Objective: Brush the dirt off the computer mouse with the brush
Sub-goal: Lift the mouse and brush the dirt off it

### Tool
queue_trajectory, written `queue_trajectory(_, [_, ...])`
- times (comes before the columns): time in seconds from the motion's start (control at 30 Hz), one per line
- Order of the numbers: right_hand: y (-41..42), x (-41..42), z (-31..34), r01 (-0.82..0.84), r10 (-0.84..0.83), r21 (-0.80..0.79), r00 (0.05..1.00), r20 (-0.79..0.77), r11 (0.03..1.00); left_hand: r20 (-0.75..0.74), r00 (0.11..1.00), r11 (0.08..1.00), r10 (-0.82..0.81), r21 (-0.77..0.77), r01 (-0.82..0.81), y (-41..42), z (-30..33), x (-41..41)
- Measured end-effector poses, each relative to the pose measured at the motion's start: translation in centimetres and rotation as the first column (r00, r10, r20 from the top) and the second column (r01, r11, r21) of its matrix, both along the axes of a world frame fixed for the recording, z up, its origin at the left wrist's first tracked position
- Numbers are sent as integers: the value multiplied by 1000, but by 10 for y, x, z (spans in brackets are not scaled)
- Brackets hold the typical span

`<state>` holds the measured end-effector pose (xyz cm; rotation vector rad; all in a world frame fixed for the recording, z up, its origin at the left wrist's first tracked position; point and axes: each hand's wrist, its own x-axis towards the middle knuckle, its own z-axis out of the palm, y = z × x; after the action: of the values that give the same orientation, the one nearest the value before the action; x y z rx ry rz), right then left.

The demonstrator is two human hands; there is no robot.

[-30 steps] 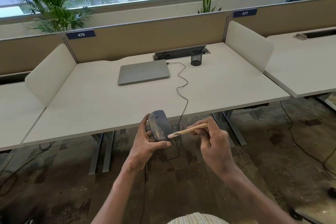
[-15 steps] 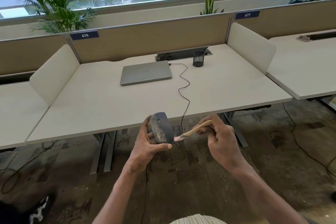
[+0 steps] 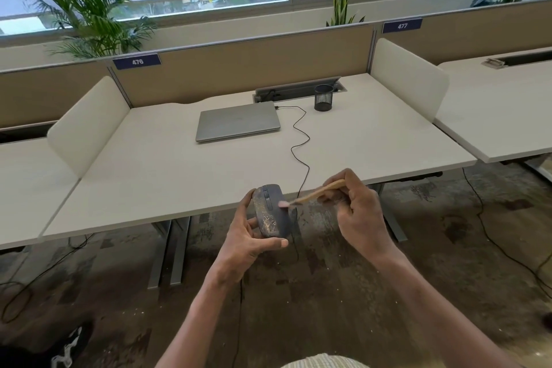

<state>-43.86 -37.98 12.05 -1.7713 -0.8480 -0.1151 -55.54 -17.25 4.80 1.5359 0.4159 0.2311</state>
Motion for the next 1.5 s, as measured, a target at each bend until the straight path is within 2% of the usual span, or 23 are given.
queue_trajectory(0.13, [-17,-6,4,-35,38,-121,999,18,992,-3,1000,999,29,26,-29,4,0,-5])
queue_trajectory(0.33, [-10,-14,13,-66,84,-198,993,82,978,0,1000,999,29,33,-29,2,1,-1])
queue_trajectory(0.57, [0,-20,22,33,-3,-134,976,219,990,5,998,997,58,49,-58,3,-3,-1])
queue_trajectory(0.73, [-4,-36,18,-30,97,-273,967,236,962,0,998,995,58,77,-58,5,-4,-2])
queue_trajectory(0.93, [6,-34,18,38,9,-192,971,239,981,-24,998,995,63,82,-61,6,-7,0])
queue_trajectory(1.13, [4,-41,16,16,53,-265,967,250,964,-25,998,996,59,63,-57,5,-6,2])
queue_trajectory(1.4, [19,-29,25,37,14,-191,966,259,981,-34,999,999,39,31,-38,3,-5,-1])
queue_trajectory(1.5, [12,-35,24,11,50,-230,965,259,973,-22,999,998,47,31,-46,5,-2,-2])
